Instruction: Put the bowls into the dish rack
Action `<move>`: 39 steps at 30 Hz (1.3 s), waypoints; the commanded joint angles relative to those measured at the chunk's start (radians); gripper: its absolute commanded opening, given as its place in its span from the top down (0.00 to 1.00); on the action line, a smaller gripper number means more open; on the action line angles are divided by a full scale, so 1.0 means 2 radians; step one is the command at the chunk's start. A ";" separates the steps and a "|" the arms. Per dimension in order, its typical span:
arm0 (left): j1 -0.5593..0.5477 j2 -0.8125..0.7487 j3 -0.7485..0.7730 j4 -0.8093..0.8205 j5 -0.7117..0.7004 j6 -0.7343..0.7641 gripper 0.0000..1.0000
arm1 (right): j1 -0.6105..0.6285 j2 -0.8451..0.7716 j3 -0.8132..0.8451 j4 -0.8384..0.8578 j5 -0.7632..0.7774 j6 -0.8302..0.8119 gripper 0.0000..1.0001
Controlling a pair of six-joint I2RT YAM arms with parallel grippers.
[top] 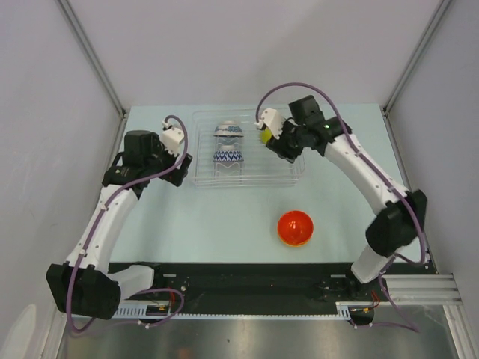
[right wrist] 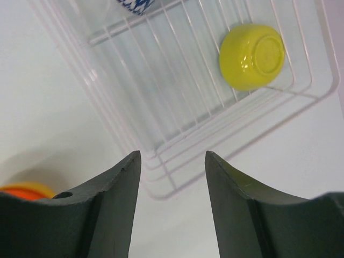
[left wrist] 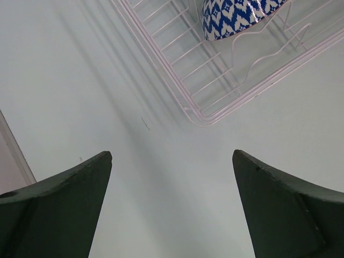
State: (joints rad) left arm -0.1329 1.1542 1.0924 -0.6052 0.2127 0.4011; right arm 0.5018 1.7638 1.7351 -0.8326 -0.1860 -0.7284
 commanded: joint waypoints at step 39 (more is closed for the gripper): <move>0.005 -0.081 -0.081 0.029 -0.001 -0.004 0.00 | 0.032 -0.251 -0.415 0.026 0.018 0.105 0.60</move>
State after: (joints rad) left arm -0.1322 1.0107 0.9405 -0.5701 0.2047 0.3935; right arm 0.5407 1.2469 0.9112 -0.8185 -0.1867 -0.5419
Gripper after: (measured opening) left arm 0.996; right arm 0.441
